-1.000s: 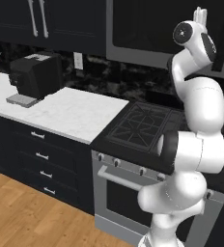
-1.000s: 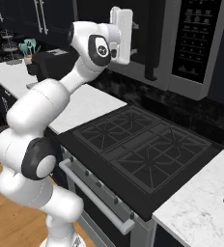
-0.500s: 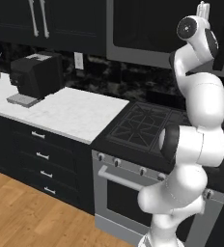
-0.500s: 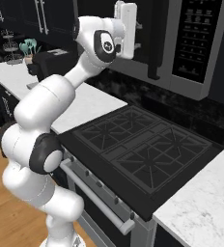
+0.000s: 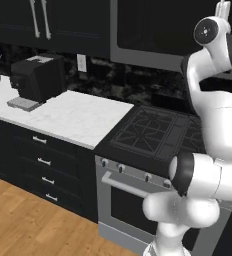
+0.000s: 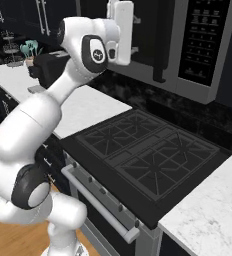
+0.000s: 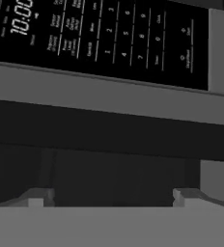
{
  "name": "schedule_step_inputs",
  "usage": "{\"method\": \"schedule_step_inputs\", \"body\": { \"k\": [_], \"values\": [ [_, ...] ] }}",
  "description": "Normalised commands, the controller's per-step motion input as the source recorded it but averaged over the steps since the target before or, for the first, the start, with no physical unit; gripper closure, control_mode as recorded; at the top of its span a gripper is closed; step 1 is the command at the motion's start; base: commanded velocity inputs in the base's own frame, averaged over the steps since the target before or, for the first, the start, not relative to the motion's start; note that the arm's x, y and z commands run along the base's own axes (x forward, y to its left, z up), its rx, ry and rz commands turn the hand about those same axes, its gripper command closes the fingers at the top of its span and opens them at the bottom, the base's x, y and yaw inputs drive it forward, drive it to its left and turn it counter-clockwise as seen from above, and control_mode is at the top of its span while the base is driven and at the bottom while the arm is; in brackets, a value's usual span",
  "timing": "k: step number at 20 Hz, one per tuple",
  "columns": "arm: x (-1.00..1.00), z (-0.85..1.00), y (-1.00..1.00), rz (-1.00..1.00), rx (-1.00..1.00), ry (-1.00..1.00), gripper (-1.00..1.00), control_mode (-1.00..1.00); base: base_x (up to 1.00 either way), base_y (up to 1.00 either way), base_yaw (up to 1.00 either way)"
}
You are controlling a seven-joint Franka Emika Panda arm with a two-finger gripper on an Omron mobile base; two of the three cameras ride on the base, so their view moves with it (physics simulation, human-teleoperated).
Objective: Pick the tomato from the sink and place it in the bowl. Then pick the bowl and place it in the microwave. Then close the microwave door and press the start button.
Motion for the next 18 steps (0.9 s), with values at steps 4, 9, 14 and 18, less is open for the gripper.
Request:
{"method": "schedule_step_inputs", "body": {
  "k": [4, 9, 14, 18],
  "values": [
    [-1.0, 0.31, 0.14, 0.01, -0.06, 0.13, -1.0, -1.0, 0.0, 0.0, 0.0],
    [-0.95, 0.08, 0.03, 0.02, -0.2, 0.26, -1.0, -1.0, 0.0, 0.0, 0.0],
    [-0.98, 0.0, 0.0, 0.13, -0.27, 0.34, -1.0, -1.0, 0.0, 0.0, 0.0],
    [-0.91, -0.26, 0.1, 0.22, -0.34, 0.42, -1.0, -1.0, 0.0, 0.0, 0.0]
  ]
}}
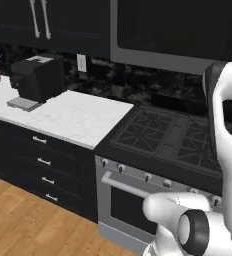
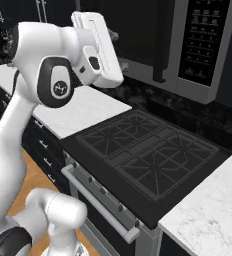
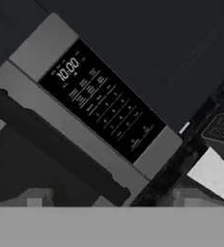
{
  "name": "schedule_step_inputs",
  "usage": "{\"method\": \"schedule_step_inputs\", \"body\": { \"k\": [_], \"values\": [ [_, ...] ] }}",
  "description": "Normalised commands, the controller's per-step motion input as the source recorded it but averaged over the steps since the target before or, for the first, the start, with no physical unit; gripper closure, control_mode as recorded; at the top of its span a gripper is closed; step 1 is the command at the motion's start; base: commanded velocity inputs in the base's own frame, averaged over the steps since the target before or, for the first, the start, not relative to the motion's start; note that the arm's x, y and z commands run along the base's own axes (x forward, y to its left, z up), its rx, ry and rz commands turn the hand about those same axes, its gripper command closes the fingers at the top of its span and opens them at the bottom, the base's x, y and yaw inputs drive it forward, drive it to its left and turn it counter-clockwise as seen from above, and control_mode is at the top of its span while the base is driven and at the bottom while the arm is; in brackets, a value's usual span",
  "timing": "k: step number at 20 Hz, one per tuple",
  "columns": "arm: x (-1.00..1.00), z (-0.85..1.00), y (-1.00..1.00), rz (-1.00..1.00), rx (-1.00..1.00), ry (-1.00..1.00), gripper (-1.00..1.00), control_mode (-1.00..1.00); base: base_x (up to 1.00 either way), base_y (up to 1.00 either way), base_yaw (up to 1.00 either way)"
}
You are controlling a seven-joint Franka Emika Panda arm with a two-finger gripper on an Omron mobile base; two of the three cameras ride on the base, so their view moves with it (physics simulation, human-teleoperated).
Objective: Pick the tomato from the sink and place it in the bowl. Then pick the bowl and place it in the microwave. Then close the microwave door and press the start button.
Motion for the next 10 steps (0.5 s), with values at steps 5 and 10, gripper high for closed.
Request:
{"method": "schedule_step_inputs", "body": {
  "k": [5, 10],
  "values": [
    [-0.74, -0.47, 0.08, 0.19, -0.39, 0.3, 1.0, -1.0, 0.0, 0.0, 0.0],
    [-0.51, -0.36, 0.03, 0.03, -0.46, 0.05, 1.0, -1.0, 0.0, 0.0, 0.0]
  ]
}}
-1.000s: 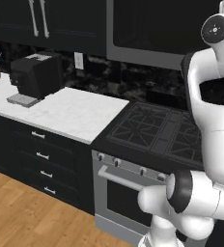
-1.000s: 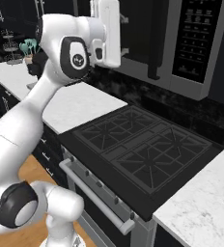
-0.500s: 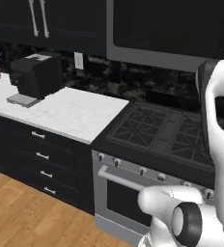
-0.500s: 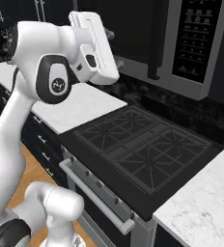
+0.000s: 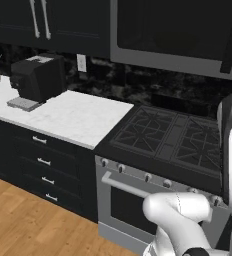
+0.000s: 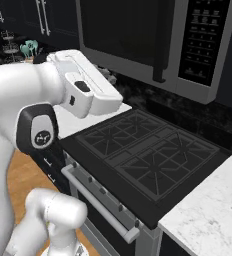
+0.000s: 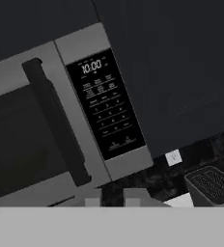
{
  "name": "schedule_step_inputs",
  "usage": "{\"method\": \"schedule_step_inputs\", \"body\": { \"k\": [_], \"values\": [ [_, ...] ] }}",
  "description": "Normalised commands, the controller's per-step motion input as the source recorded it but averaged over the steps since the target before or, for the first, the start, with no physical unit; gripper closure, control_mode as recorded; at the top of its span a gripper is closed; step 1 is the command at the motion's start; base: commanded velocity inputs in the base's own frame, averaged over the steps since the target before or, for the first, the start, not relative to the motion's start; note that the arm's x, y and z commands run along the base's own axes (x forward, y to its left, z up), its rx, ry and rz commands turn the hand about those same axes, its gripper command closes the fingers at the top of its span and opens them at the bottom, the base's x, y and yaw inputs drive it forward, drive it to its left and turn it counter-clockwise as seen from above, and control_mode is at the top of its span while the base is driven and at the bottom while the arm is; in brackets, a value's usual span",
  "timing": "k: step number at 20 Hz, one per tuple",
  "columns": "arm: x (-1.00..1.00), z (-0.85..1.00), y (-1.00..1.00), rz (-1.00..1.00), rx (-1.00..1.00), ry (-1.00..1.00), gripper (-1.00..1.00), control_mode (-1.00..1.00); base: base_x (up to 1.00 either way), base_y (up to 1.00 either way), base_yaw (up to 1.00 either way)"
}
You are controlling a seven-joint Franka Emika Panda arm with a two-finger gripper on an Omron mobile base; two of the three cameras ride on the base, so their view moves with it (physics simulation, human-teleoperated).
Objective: Pick the tomato from the sink and place it in the bowl. Then pick the bowl and place it in the microwave. Then close the microwave door and press the start button.
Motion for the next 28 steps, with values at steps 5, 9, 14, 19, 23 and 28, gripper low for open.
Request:
{"method": "schedule_step_inputs", "body": {
  "k": [5, 9, 14, 19, 23, 28],
  "values": [
    [-0.03, -0.22, -0.02, 0.0, -0.33, -0.04, 1.0, -1.0, 0.0, 0.0, 0.0],
    [0.03, -0.39, 0.0, 0.0, -0.29, -0.01, 1.0, -1.0, 0.0, 0.0, 0.0],
    [0.17, -0.05, -0.16, -0.05, -0.07, 0.0, 1.0, -1.0, 0.0, 0.0, 0.0],
    [0.39, 0.0, -0.25, -0.08, 0.0, 0.07, 1.0, -1.0, 0.0, 0.0, 0.0],
    [0.48, 0.0, -0.25, -0.04, 0.0, 0.05, 1.0, -1.0, 0.0, 0.0, 0.0],
    [0.22, 0.0, -0.24, 0.0, 0.0, 0.0, 1.0, -1.0, 0.0, 0.0, 0.0]
  ]
}}
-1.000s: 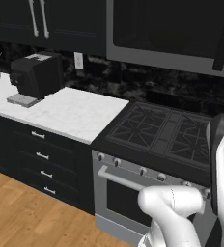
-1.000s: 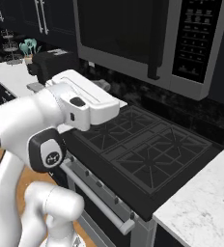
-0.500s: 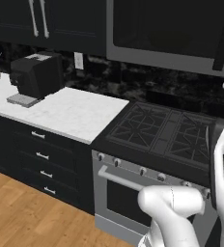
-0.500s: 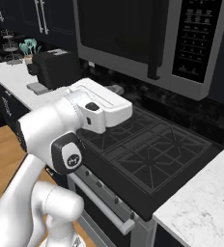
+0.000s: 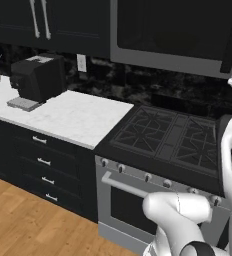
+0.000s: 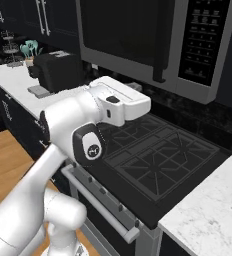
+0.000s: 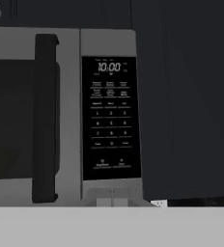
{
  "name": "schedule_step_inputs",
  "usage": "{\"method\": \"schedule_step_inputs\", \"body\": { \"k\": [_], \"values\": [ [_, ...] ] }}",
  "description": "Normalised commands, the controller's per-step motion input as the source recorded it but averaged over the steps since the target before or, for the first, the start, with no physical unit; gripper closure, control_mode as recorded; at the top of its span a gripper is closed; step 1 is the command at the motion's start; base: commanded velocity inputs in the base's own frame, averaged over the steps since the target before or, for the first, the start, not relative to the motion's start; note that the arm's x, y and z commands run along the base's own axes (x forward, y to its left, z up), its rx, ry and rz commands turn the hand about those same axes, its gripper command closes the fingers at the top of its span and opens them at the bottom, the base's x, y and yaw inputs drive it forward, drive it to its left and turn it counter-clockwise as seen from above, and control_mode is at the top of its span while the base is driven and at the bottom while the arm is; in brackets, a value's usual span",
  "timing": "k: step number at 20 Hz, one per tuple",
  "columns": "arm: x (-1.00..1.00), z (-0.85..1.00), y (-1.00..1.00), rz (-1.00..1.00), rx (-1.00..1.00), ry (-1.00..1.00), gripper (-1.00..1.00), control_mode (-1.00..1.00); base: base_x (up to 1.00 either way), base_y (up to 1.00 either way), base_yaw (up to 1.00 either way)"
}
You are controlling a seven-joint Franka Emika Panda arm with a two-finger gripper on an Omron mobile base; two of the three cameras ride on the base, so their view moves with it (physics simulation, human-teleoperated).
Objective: Pick the tomato from the sink and place it in the bowl. Then pick the bowl and place it in the microwave. Then close the microwave door and press the start button.
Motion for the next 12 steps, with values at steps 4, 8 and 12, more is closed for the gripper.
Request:
{"method": "schedule_step_inputs", "body": {
  "k": [4, 8, 12],
  "values": [
    [0.08, 0.0, -0.16, 0.06, 0.03, -0.01, 1.0, -1.0, 0.0, 0.0, 0.0],
    [0.32, 0.02, -0.26, 0.09, 0.08, 0.05, 1.0, -1.0, 0.0, 0.0, 0.0],
    [0.29, 0.11, -0.26, 0.06, 0.07, 0.0, 1.0, -1.0, 0.0, 0.0, 0.0]
  ]
}}
